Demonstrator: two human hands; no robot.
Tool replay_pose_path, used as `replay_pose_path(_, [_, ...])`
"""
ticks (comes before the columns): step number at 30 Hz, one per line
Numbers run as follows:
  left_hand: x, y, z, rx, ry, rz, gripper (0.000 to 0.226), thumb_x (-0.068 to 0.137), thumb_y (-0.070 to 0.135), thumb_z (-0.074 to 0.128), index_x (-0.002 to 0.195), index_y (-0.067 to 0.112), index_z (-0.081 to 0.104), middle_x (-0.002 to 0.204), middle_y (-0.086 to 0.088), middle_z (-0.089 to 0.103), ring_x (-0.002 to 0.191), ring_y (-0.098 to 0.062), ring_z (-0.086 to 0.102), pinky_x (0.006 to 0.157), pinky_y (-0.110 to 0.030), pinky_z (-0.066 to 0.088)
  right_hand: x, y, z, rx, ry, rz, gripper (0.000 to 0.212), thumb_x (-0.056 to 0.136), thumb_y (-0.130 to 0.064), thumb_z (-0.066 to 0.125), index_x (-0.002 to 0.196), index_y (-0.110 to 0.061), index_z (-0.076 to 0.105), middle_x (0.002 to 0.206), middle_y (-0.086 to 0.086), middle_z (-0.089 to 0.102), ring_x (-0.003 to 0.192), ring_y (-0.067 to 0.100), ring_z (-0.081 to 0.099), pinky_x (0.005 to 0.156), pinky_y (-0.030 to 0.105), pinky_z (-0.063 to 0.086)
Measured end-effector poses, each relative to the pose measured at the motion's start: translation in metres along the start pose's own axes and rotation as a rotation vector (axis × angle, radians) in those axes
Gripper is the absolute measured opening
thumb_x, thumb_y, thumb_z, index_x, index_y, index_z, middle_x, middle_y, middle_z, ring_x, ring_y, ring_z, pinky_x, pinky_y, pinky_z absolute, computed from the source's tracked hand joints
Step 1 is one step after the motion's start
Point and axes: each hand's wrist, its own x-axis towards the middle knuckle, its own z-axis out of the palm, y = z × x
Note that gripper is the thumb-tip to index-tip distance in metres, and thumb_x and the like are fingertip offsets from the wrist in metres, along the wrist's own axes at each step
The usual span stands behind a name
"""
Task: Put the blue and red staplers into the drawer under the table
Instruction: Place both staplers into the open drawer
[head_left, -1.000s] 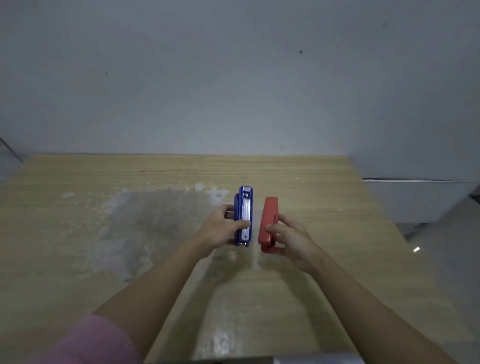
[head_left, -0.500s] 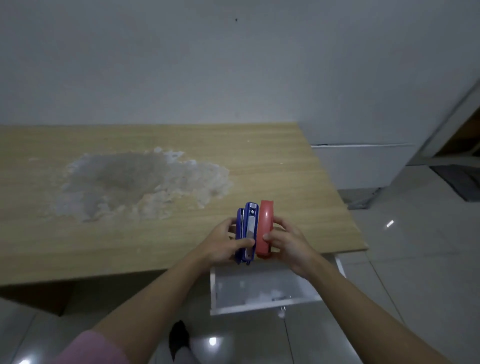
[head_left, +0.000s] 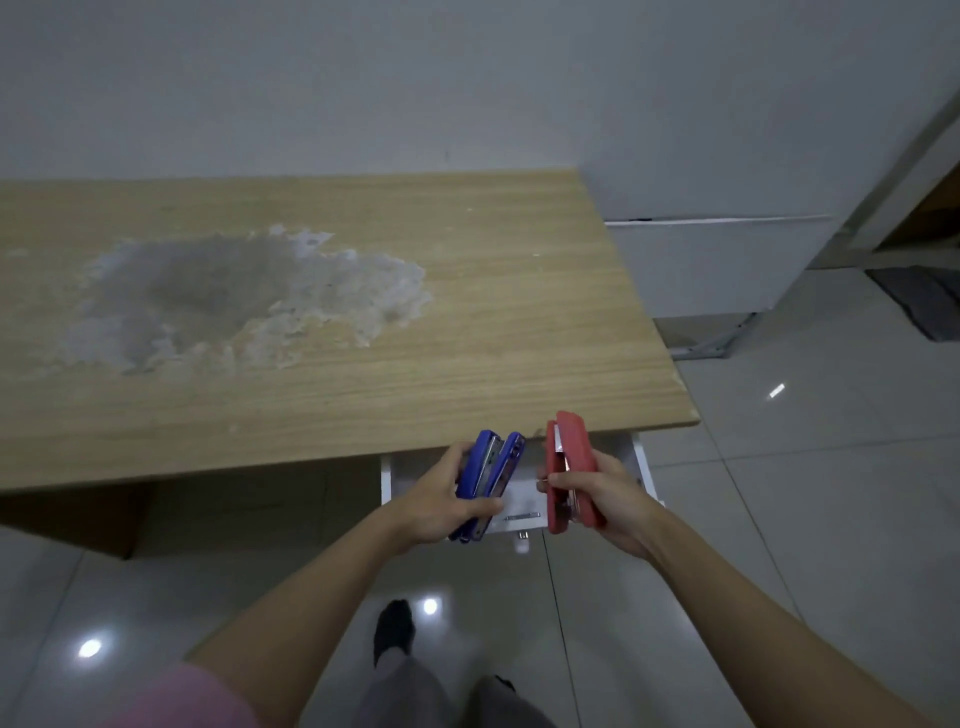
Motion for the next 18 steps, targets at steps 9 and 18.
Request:
replay_pose_path(9, [0.019,-0.019,-0.004,0.358,-0.018,0.054,0.063,0.084,0.030,0.063,0.133,0.029,0.023,0.120,-0.003,0.044,0.091,-0.011,0.049,0.090,-0.031,0.044,0.019,0.000,-0.013,-0.798,-0.034,-0.249,0.035,0.079,-0.013,0.068,0.113,-0.020,0.060,0.095,0.013,0.058,0.076,0.026,0.057,0.067,0.033,0.048])
replay_pose_path(18, [0.041,-0.044,-0.010,0.839,0.003,0.047,0.068,0.086,0.021,0.057,0.142,0.026,0.020,0.127,-0.013,0.042,0.109,-0.030,0.048,0.098,-0.045,0.042,0.048,0.006,-0.024,-1.528,-0.099,-0.332,0.031,0.080,-0.013,0.055,0.109,-0.022,0.061,0.100,0.005,0.070,0.091,0.026,0.063,0.079,0.034,0.048])
